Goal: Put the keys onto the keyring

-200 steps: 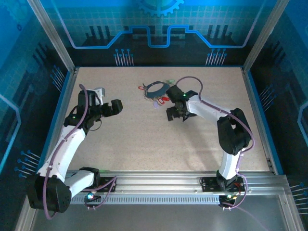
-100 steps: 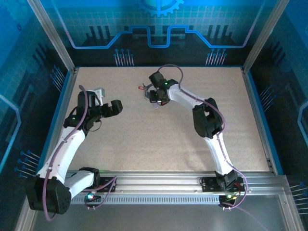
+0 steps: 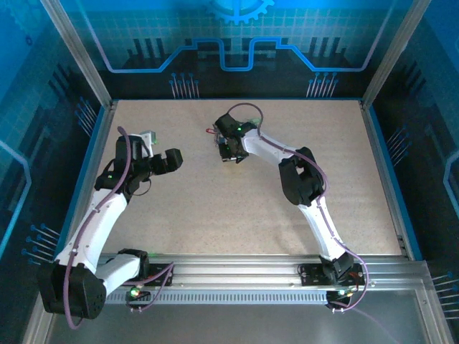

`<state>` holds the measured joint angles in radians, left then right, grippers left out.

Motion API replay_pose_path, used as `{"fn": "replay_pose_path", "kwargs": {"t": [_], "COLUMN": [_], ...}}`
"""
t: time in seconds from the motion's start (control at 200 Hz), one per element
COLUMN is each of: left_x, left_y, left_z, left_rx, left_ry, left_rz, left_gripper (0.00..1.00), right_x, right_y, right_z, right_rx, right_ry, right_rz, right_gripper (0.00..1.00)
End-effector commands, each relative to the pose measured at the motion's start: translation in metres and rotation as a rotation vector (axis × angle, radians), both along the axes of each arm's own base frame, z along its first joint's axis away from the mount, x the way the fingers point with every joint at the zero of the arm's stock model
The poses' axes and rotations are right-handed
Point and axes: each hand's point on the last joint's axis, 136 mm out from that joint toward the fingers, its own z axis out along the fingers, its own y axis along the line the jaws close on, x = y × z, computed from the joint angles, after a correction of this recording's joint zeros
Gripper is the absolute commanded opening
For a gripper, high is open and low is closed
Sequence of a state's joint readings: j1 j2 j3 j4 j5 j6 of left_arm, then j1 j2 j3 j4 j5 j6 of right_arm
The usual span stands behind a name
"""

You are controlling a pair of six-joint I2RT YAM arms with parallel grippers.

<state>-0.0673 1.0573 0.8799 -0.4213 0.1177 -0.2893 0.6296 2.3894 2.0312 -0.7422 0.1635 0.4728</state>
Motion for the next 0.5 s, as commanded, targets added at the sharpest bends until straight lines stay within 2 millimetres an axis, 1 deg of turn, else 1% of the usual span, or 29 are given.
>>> {"fn": "replay_pose_path", "kwargs": {"t": [0.0, 0.13, 0.315, 0.495], "left_x": [-0.002, -0.002, -0.001, -0.001], "left_y": [0.001, 0.001, 0.002, 0.002], "left_z": [0.004, 0.003, 0.002, 0.001], "left_rx": [0.001, -0.002, 0.002, 0.004], "left_ry": [-0.021, -0.017, -0.016, -0.010], "left_rz": [0.012, 0.014, 0.017, 0.018], "left_gripper": [0.99, 0.99, 0.99, 0.99], "right_x": [-0.002, 0.002, 0.007, -0.003], "right_y": [0.013, 0.027, 0.035, 0.037], "right_z": [0.016, 0.012, -0.001, -0.022], "right_rx": [0.032, 0.084, 0.105, 0.104], "right_ry": [-0.017, -0.004, 0.021, 0.079], "right_rz": [0.040, 0.053, 0.043, 0.042], "right_gripper": [0.34, 0.34, 0.31, 0.32]}}
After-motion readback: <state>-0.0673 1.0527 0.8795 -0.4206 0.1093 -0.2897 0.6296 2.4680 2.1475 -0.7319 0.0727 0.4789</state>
